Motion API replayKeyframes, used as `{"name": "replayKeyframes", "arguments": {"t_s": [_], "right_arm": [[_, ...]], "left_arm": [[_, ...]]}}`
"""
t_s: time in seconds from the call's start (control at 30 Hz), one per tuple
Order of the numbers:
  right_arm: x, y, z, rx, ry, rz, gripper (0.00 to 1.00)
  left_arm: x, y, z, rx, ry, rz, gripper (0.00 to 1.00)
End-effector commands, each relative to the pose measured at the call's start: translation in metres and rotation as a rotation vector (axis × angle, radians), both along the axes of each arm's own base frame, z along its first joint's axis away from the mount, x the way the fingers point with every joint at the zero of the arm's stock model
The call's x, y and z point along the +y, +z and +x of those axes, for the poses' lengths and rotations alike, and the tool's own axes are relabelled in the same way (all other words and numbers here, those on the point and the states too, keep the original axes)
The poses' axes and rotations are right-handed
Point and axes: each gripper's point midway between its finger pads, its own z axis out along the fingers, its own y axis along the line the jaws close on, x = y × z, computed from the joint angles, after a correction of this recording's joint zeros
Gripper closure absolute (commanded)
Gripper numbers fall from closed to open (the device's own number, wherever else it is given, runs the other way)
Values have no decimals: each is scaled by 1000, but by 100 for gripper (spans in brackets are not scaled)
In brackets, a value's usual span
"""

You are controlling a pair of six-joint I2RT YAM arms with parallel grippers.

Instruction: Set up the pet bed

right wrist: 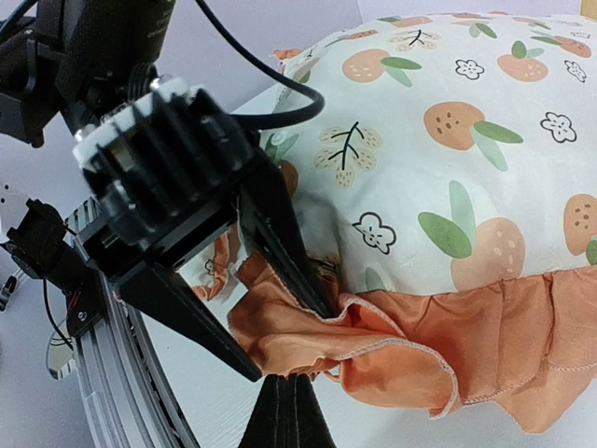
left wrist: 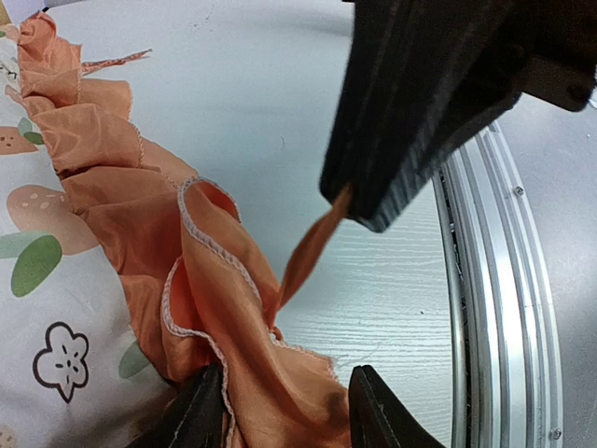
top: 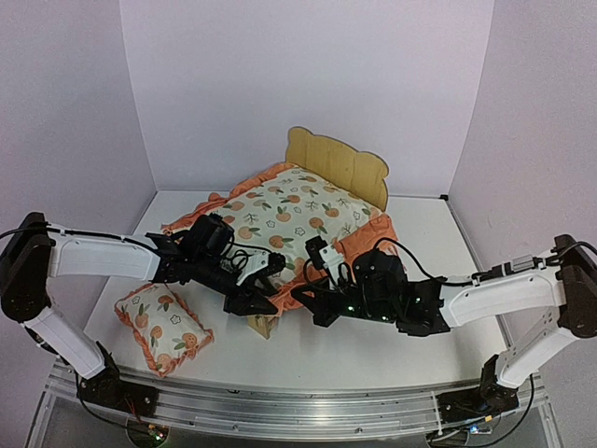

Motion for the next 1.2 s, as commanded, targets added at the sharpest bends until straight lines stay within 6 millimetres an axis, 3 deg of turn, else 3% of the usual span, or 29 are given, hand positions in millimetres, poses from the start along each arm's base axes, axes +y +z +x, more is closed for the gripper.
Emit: {"name": "replayKeyframes", "arguments": {"t_s": [0.0, 0.27, 0.53, 0.73, 0.8, 0.87, 0.97, 1.0, 1.07, 1.17], "right_arm": [[12, 39, 5, -40, 0, 134, 100], [12, 39, 5, -35, 2, 138, 100], [11, 39, 7, -35, -6, 140, 100], [11, 36, 10, -24, -12, 140, 100], [12, 35, 10, -18, -11, 140, 100], [13, 34, 11, -13, -10, 140, 100], [6, 25, 14, -2, -40, 125, 100], [1, 19, 16, 5, -65, 114, 96], [-15, -3, 19, 21, -127, 75, 79], [-22, -26, 9, 48, -110, 38, 67]], "left_arm": [[-12, 47, -1, -122, -47, -206, 53], [-27, 54, 25, -178, 13, -223, 58], [-38, 46, 6, -148, -54, -213, 69], [-43, 49, 4, -150, -65, -219, 77], [-43, 51, 5, -147, -65, -218, 83], [-43, 51, 6, -147, -56, -210, 96], [-41, 52, 13, -153, -20, -191, 100], [-40, 52, 15, -163, -7, -184, 100], [-38, 52, 19, -180, 9, -176, 100], [-36, 52, 25, -201, 30, -165, 100]]}}
